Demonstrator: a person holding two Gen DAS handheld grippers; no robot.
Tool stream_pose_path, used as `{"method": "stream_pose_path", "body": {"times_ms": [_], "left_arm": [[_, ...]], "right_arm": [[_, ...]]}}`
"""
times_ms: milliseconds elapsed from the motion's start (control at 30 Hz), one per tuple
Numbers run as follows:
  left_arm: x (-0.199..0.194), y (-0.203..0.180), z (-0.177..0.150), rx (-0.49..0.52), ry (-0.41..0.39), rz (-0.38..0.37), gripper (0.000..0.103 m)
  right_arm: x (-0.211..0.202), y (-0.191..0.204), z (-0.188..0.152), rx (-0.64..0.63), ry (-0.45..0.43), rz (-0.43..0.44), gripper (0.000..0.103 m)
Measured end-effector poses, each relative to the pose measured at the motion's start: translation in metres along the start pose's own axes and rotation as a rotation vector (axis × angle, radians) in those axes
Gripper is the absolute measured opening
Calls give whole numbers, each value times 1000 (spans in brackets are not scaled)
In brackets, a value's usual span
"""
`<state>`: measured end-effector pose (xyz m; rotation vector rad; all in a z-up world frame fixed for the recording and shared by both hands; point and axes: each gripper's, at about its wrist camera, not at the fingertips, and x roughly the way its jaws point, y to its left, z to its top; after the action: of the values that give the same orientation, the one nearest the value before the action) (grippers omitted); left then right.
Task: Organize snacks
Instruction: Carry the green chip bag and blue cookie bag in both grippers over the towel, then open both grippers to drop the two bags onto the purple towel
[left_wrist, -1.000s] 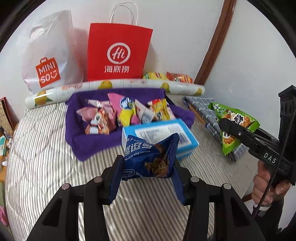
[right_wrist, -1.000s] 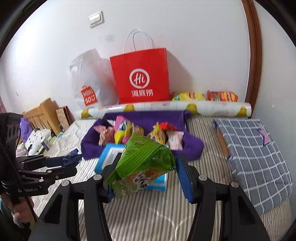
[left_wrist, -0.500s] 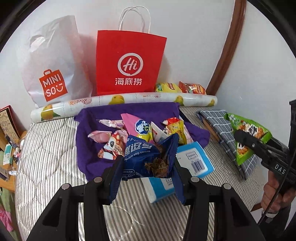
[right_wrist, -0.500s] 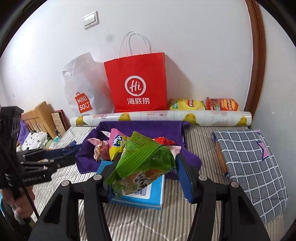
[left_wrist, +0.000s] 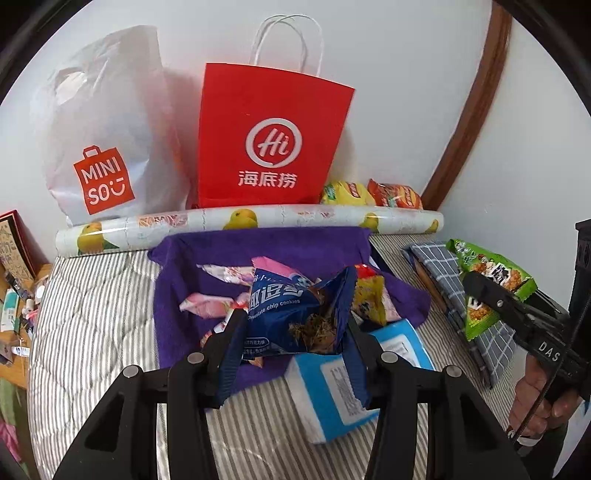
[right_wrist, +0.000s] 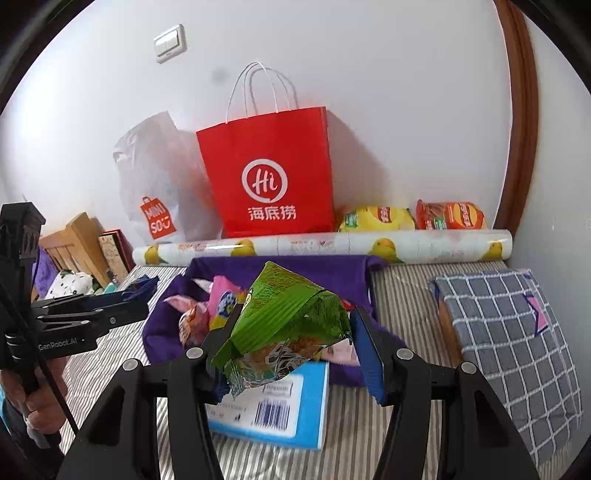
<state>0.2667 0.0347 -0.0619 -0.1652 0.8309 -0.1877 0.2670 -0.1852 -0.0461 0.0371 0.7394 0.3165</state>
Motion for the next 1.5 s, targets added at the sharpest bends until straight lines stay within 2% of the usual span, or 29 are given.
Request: {"method": "stream_pose_path", "body": {"times_ms": [267, 500, 733, 933, 1200, 1500], "left_arm": [[22, 21, 20, -30, 12, 23, 47], [45, 31, 40, -42, 21, 37, 47], [72, 33, 60, -43, 46, 39, 47], [100, 30, 65, -46, 101, 36, 47], [125, 31, 59, -44, 162, 67, 47], [132, 33, 55, -38, 188, 67, 48]], "right_arm": [[31, -1, 21, 15, -10, 15, 56], [78, 7, 34, 42, 40, 58, 56], [129, 15, 43, 48, 113, 82, 56], [166, 16, 27, 23, 227, 83, 56], [172, 16, 17, -5, 247, 80, 57], [173, 17, 14, -14, 246, 77, 57]]}}
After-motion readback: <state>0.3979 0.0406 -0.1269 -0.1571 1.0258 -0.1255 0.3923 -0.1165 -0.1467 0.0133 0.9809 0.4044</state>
